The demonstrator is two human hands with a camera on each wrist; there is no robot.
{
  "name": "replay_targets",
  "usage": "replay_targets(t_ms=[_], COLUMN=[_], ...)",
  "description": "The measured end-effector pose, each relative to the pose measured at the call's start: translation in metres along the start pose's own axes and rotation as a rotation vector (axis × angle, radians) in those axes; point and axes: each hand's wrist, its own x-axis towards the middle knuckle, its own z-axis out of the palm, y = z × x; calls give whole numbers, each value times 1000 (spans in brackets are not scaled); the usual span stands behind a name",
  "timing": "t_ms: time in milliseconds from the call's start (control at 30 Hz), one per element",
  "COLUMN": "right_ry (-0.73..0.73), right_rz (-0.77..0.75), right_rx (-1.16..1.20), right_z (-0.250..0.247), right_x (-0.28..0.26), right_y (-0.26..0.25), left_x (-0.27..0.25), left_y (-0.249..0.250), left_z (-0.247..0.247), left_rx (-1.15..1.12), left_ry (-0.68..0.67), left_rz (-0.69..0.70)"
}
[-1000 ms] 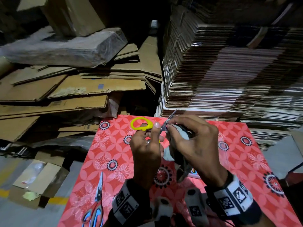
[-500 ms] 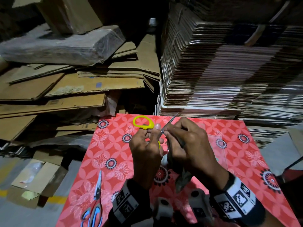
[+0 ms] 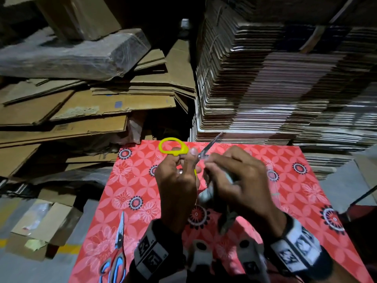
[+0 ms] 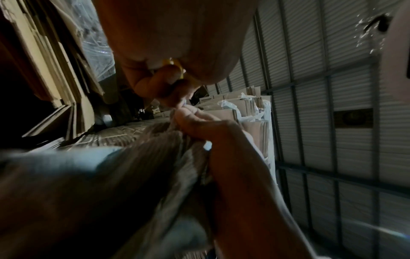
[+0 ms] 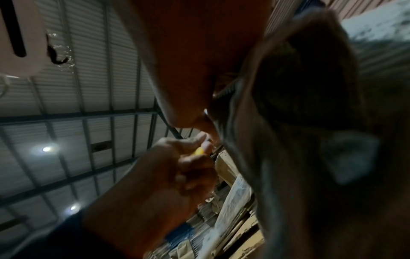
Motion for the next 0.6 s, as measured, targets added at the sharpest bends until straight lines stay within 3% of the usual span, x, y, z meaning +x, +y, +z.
replay_targets(t_ms=[100,267,433,600], right_ry=[139,160,86,142], right_rz=[-110,42,126,113], right_rx=[-5,80,58,72], right_z=[-19,-26,-11,0], right_x=[-7,10,8,5], right_y=[-12,-5,-11,-20], left_x=[4,1,-5,-14], left_y=[3,1,14,28], left_z=[-1,6,16,18], left_rx=[-34,-159,-257,-299], left_ry=[39,27,44,45], left_rz=[-12,-104,-137,-112])
